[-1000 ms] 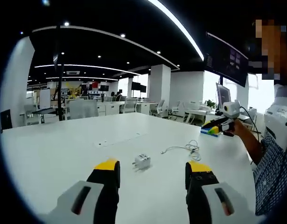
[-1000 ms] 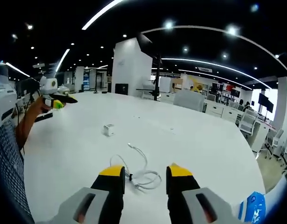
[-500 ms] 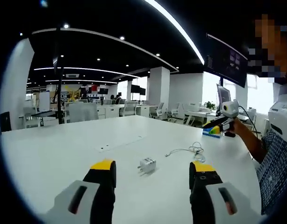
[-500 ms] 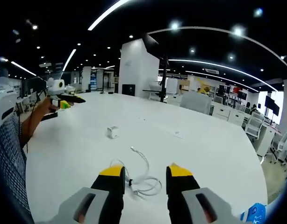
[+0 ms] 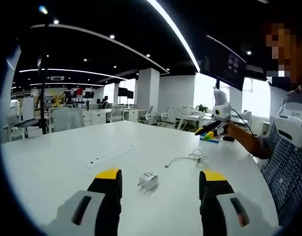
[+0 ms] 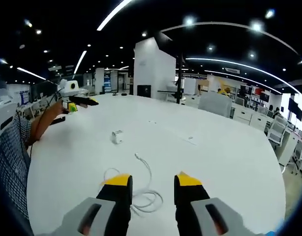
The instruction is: Plug the desk Type‑C cable into the charger adapter.
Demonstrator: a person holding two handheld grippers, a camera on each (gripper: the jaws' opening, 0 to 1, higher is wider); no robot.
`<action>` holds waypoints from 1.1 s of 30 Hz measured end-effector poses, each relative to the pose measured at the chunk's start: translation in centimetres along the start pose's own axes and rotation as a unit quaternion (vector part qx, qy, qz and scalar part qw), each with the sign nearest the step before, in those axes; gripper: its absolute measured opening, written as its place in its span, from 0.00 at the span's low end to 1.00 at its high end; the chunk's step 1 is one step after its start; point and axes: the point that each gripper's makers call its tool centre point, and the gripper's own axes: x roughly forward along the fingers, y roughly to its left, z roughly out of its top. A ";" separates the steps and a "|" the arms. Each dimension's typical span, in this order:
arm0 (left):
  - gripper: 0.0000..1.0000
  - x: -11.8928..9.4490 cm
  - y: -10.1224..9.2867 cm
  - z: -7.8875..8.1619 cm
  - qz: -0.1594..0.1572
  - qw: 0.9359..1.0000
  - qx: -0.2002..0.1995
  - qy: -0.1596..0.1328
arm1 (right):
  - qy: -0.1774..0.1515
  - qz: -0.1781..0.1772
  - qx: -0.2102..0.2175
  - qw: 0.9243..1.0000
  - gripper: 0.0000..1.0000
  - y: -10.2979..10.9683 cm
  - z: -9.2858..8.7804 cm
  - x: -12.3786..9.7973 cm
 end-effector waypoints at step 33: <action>0.59 7.0 3.1 -3.7 -0.121 0.993 -0.015 0.003 | 0.009 0.142 -0.052 0.988 0.29 1.4 0.5 7.0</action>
